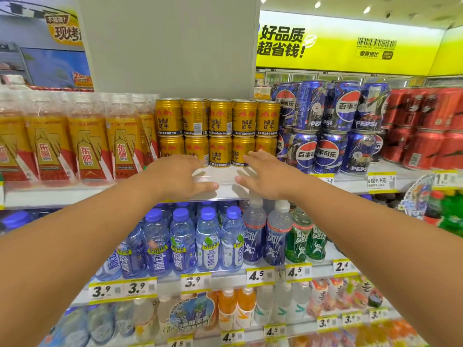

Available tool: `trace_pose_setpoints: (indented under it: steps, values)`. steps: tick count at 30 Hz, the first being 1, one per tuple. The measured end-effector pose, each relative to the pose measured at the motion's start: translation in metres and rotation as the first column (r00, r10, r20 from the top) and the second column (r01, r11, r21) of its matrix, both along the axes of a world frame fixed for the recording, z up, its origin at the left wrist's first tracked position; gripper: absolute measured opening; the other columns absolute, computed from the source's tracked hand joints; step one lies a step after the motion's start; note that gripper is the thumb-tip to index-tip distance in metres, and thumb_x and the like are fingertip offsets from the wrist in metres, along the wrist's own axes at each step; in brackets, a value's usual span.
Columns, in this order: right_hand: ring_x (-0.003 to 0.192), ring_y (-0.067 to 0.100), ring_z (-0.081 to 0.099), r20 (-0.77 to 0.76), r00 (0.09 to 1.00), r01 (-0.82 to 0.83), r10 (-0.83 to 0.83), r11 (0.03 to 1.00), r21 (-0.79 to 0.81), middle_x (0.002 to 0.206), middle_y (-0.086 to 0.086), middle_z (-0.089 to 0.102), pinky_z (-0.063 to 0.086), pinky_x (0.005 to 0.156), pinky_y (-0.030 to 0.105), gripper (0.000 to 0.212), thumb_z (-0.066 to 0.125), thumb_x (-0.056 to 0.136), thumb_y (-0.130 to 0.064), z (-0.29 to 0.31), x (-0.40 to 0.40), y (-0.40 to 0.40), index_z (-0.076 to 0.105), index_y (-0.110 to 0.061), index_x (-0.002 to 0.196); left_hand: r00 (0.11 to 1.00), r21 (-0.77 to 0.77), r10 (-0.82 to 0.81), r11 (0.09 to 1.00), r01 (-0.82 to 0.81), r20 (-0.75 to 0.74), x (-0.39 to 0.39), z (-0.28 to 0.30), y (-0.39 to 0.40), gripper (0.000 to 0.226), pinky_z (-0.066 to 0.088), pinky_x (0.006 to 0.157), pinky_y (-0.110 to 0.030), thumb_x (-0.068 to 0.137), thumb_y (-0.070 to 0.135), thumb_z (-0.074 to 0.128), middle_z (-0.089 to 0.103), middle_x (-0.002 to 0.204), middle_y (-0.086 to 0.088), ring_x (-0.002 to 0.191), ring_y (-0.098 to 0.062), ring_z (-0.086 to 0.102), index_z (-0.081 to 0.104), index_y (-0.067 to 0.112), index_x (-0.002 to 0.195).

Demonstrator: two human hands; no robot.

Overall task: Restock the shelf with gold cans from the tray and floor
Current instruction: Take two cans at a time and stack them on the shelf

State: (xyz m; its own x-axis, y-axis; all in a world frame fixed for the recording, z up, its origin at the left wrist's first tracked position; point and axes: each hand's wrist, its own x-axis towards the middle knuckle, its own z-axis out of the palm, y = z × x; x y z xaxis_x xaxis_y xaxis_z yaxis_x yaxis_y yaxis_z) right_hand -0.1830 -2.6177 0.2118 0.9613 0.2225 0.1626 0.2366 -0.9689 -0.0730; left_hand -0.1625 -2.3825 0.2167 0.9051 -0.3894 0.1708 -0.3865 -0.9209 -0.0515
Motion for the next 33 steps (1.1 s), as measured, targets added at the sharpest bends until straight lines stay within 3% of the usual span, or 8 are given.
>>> trace_pose_setpoints:
  steps: [5, 11, 14, 17, 20, 26, 30, 33]
  values:
    - [0.152, 0.019, -0.005, -0.019, 0.998, -0.055, 0.054, 0.997, -0.063, 0.166, -0.003, 0.001, 0.004, 0.121, 0.040, 0.082, 0.034, 0.094, -0.068, 0.001, -0.018, -0.006, 0.009, -0.025, 0.159, 0.997, 0.012, 0.001, 1.000, -0.002, 0.072, -0.030, -0.002, -0.009, 0.093, 0.015, 0.121, -0.041, 0.078, 0.082, 0.038, 0.016, 0.164, 0.001, 0.151, -0.022, 0.015, 0.023, 0.034, 0.156]
    - [0.152, 0.018, -0.004, -0.025, 0.988, -0.152, 0.150, 0.985, -0.078, 0.166, -0.002, 0.002, 0.004, 0.121, 0.038, 0.082, 0.034, 0.094, -0.068, -0.018, -0.052, -0.022, 0.009, -0.024, 0.159, 0.979, 0.022, 0.057, 0.998, -0.063, 0.194, -0.077, -0.024, -0.023, 0.092, 0.013, 0.122, -0.045, 0.080, 0.080, 0.040, 0.019, 0.164, -0.005, 0.151, -0.025, 0.014, 0.027, 0.028, 0.155]
    - [0.152, 0.016, -0.004, -0.038, 0.980, -0.196, 0.193, 0.978, -0.069, 0.166, -0.002, 0.003, 0.005, 0.122, 0.039, 0.082, 0.034, 0.095, -0.068, -0.034, -0.071, -0.030, 0.009, -0.023, 0.159, 0.983, -0.013, 0.094, 0.996, -0.093, 0.156, -0.105, -0.042, -0.031, 0.096, 0.010, 0.122, -0.040, 0.078, 0.085, 0.041, 0.019, 0.164, -0.005, 0.151, -0.023, 0.013, 0.028, 0.028, 0.155]
    - [0.152, 0.016, -0.003, -0.062, 0.975, -0.217, 0.212, 0.973, -0.083, 0.166, -0.002, 0.003, 0.008, 0.122, 0.043, 0.082, 0.034, 0.095, -0.068, -0.049, -0.089, -0.031, 0.008, -0.024, 0.159, 0.987, 0.020, 0.129, 0.991, -0.132, 0.100, -0.131, -0.061, -0.034, 0.105, 0.012, 0.122, -0.043, 0.071, 0.092, 0.029, 0.018, 0.164, -0.005, 0.151, -0.025, 0.011, 0.025, 0.029, 0.155]
    - [0.152, 0.018, -0.003, -0.077, 0.967, -0.250, 0.243, 0.963, -0.098, 0.166, 0.000, 0.002, 0.005, 0.121, 0.037, 0.081, 0.033, 0.096, -0.066, -0.062, -0.104, -0.029, 0.007, -0.022, 0.159, 0.983, 0.078, 0.163, 0.982, -0.170, 0.083, -0.151, -0.077, -0.032, 0.095, 0.012, 0.122, -0.046, 0.080, 0.082, 0.032, 0.016, 0.164, -0.004, 0.151, -0.024, 0.010, 0.019, 0.029, 0.157]
    - [0.152, 0.019, -0.002, -0.104, 0.959, -0.273, 0.264, 0.958, -0.089, 0.166, 0.000, 0.001, 0.008, 0.121, 0.038, 0.081, 0.035, 0.096, -0.065, -0.102, -0.112, -0.010, 0.007, -0.022, 0.159, 0.982, 0.023, 0.188, 0.982, -0.188, 0.006, -0.170, -0.109, -0.008, 0.090, 0.012, 0.122, -0.042, 0.084, 0.078, 0.039, 0.015, 0.165, -0.003, 0.152, -0.023, 0.009, 0.018, 0.029, 0.157]
    - [0.152, 0.018, 0.001, -0.094, 0.958, -0.275, 0.272, 0.961, -0.024, 0.166, 0.002, 0.006, 0.009, 0.122, 0.037, 0.079, 0.040, 0.097, -0.062, -0.144, -0.116, 0.008, 0.011, -0.021, 0.158, 0.989, 0.017, 0.151, 0.988, -0.151, 0.004, -0.169, -0.154, 0.012, 0.106, 0.015, 0.122, -0.041, 0.071, 0.093, 0.023, 0.023, 0.162, -0.007, 0.150, -0.024, 0.016, 0.025, 0.028, 0.156]
    - [0.152, 0.016, -0.001, -0.146, 0.958, -0.246, 0.248, 0.969, 0.028, 0.166, -0.001, 0.003, 0.007, 0.121, 0.037, 0.078, 0.041, 0.097, -0.061, -0.192, -0.118, 0.021, 0.011, -0.023, 0.158, 0.987, 0.011, 0.157, 0.988, -0.157, -0.021, -0.165, -0.202, 0.024, 0.102, 0.015, 0.121, -0.043, 0.075, 0.090, 0.025, 0.020, 0.163, -0.004, 0.151, -0.023, 0.014, 0.023, 0.029, 0.156]
